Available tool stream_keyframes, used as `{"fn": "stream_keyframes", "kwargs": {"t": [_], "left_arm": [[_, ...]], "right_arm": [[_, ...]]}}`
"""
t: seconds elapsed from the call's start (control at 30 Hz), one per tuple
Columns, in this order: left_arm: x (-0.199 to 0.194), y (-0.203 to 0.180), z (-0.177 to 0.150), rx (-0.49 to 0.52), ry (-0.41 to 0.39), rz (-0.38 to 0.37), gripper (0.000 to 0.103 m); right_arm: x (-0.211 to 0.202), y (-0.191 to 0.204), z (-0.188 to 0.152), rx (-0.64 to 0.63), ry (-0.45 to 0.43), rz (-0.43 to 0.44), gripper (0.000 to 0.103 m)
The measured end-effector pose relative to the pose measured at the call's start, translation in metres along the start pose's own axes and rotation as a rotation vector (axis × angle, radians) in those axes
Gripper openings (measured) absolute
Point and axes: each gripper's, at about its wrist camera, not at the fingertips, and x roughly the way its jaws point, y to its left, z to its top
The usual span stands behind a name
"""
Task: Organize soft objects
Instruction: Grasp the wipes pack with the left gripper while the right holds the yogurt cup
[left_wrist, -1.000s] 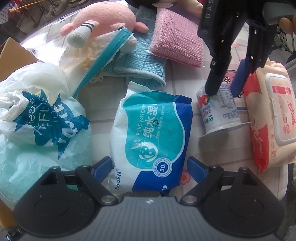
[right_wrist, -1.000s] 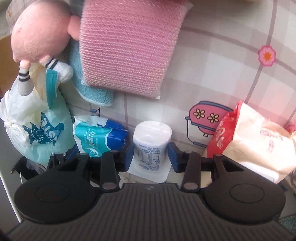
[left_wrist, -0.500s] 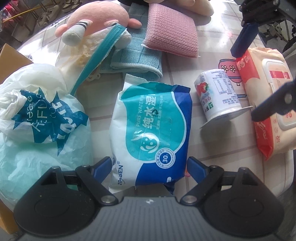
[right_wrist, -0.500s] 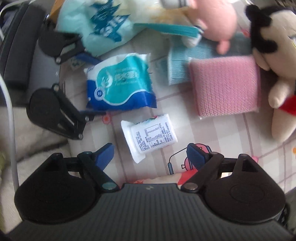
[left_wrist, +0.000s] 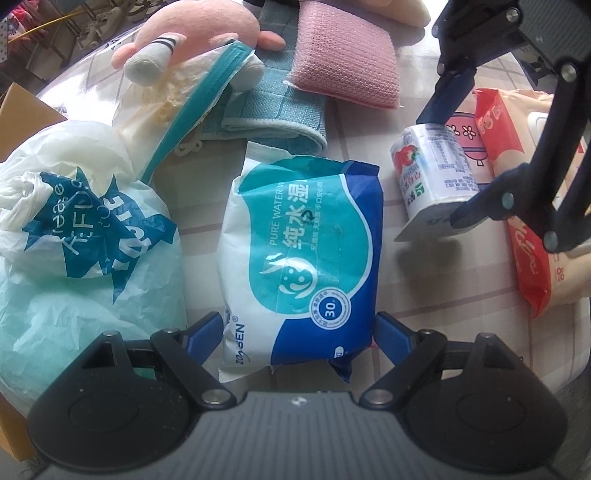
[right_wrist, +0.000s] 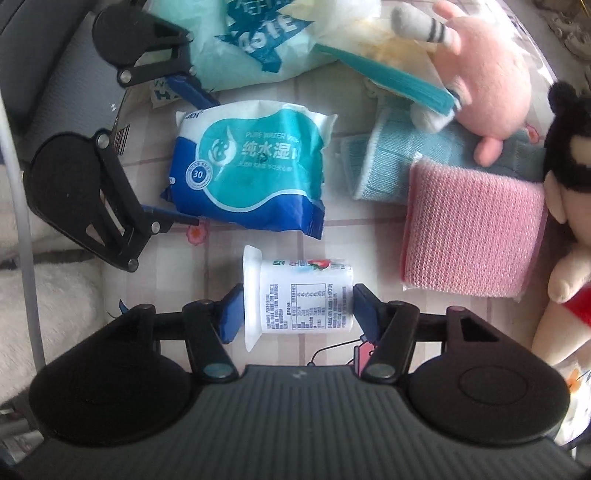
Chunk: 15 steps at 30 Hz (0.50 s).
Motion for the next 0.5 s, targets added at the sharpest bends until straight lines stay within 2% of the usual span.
{"fn": "stream_keyframes", "kwargs": {"t": [0.17,0.27,0.37,0.43,0.5], "left_arm": [[0.000,0.003,0.005,-0.004,0.006,-0.003,0.089],[0.001,0.006,0.008,-0.003,0.009,-0.006,0.089],[0.001,0.007,0.009,-0.002,0.014,-0.010,0.089],[0.002,0.007,0.010,-0.001,0.016,-0.011,0.089],[0.002,0.007,0.010,0.001,0.018,-0.010,0.089]], "right_arm": [[-0.005,-0.055,-0.019,0.354,-0.055,0.209,0.060],[-0.006,-0.079,-0.037,0.505,-0.081,0.297,0.061],[-0.012,-0.093,-0.050,0.572,-0.105,0.303,0.067],[-0.015,-0.098,-0.054,0.581,-0.105,0.279,0.074],[-0.016,-0.102,-0.057,0.589,-0.108,0.255,0.076]]}}
